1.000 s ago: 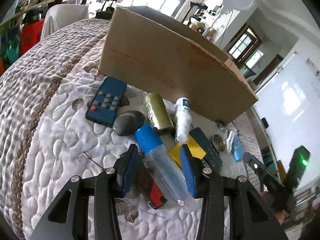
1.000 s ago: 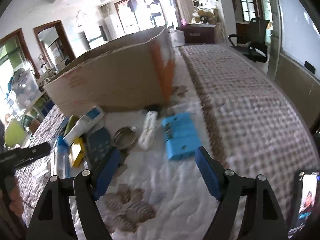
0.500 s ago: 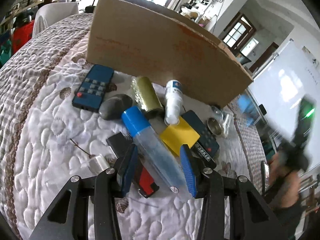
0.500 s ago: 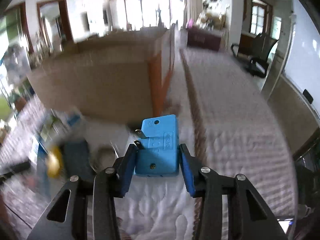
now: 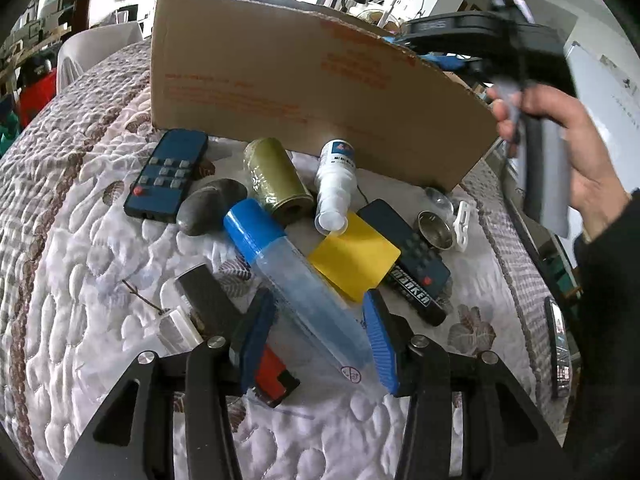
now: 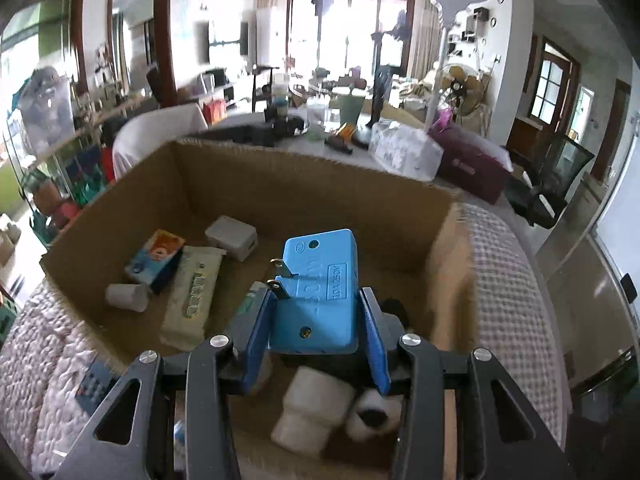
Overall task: Organize objects
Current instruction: 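Carry the blue case into the box and open the right gripper, then grasp the white spray bottle with the left gripper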
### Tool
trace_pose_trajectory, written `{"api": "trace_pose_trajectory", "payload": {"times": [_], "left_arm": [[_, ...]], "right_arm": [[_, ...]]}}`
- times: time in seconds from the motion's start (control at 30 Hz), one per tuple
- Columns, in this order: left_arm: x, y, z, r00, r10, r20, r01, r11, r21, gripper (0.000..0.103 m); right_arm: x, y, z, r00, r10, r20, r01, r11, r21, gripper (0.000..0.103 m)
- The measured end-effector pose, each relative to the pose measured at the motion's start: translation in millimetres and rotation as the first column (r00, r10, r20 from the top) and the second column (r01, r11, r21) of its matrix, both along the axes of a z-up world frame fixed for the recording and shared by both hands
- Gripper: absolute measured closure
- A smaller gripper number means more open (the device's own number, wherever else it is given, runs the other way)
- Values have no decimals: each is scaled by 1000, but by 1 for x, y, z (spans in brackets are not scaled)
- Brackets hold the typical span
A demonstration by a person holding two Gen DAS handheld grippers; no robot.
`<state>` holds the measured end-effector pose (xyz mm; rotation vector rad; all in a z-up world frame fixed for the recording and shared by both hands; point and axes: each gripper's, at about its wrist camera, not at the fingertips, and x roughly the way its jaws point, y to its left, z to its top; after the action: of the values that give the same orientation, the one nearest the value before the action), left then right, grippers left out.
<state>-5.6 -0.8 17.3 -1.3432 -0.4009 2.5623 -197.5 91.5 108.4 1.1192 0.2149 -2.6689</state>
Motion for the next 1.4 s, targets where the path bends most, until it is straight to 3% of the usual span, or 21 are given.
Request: {"api": "trace_pose_trajectory", "payload": {"times": [0.1, 0.33, 0.5, 0.63, 0.8, 1.0, 1.1, 1.2, 1.33, 1.4], "left_arm": [[0, 1, 0, 1000, -2, 6, 2, 1000, 4, 55], [1, 3, 0, 1000, -8, 9, 8, 1000, 3, 54], [1, 2, 0, 1000, -8, 9, 8, 1000, 8, 53], [2, 1, 1, 1000, -5, 6, 5, 1000, 12, 50], [1, 1, 2, 1000, -5, -5, 5, 1000, 8, 50], [0, -3, 1, 1000, 4, -21, -4, 1000, 7, 50], [1, -5, 6, 999, 16, -51, -17, 999, -28, 50], [-5, 5, 14, 997, 5, -77, -12, 996, -93, 50], [-28, 30, 37, 991, -61, -117, 27, 962, -271, 50], [-50, 44, 37, 992, -88, -92, 57, 954, -295, 52]], "right_arm": [[-11, 0, -14, 999, -19, 42, 19, 1000, 20, 0], [7, -7, -12, 999, 0, -42, 3, 997, 77, 0], [37, 2, -6, 997, -35, -71, 36, 999, 9, 0], [75, 7, 0, 989, -42, -142, 48, 998, 36, 0], [138, 35, 3, 980, -67, -187, 54, 996, -72, 0], [194, 64, -52, 990, -116, -84, 108, 990, -91, 0], [207, 70, -80, 989, -143, -41, 141, 989, -51, 0], [210, 78, -87, 988, -157, -11, 155, 985, -78, 0], [212, 84, -86, 986, -167, -17, 164, 981, -103, 0], [210, 87, -87, 985, -173, -5, 172, 979, -106, 0]]}}
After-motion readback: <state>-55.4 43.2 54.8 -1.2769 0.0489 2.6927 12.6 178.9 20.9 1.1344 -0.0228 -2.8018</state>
